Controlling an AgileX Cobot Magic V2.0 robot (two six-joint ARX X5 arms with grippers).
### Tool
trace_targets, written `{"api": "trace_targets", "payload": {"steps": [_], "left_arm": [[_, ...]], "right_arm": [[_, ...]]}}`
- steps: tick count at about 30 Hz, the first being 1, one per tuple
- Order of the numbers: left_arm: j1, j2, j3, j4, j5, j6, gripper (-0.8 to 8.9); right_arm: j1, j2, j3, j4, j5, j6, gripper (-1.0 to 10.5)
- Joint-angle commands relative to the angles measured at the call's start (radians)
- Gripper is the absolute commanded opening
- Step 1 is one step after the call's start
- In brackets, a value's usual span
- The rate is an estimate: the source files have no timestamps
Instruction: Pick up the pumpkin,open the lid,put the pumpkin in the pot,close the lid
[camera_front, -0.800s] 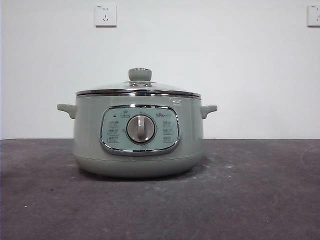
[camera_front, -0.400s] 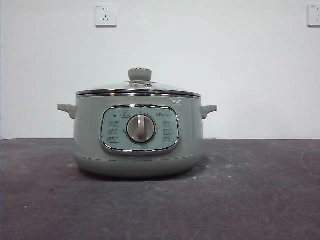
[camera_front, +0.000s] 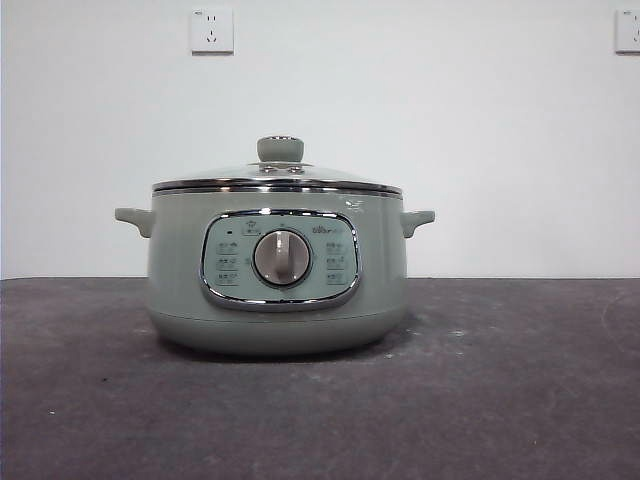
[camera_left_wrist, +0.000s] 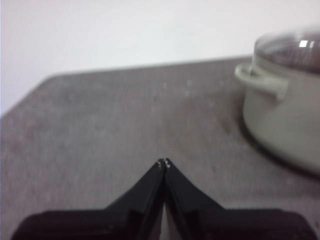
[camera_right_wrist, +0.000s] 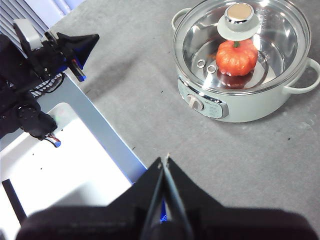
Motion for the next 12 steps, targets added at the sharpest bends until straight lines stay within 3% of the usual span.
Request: {"api": "trace_targets", "payload": {"steps": [1, 12], "left_arm": [[0.005, -0.003, -0.015, -0.021, 0.008, -0.016, -0.04], [0.005, -0.003, -0.015, -0.019, 0.001, -0.016, -0.04]], "right_arm": [[0.002, -0.004, -0.001, -0.017, 0.002, 0.010, 0.0], [0.002, -0.004, -0.001, -0.017, 0.002, 0.010, 0.0]]}}
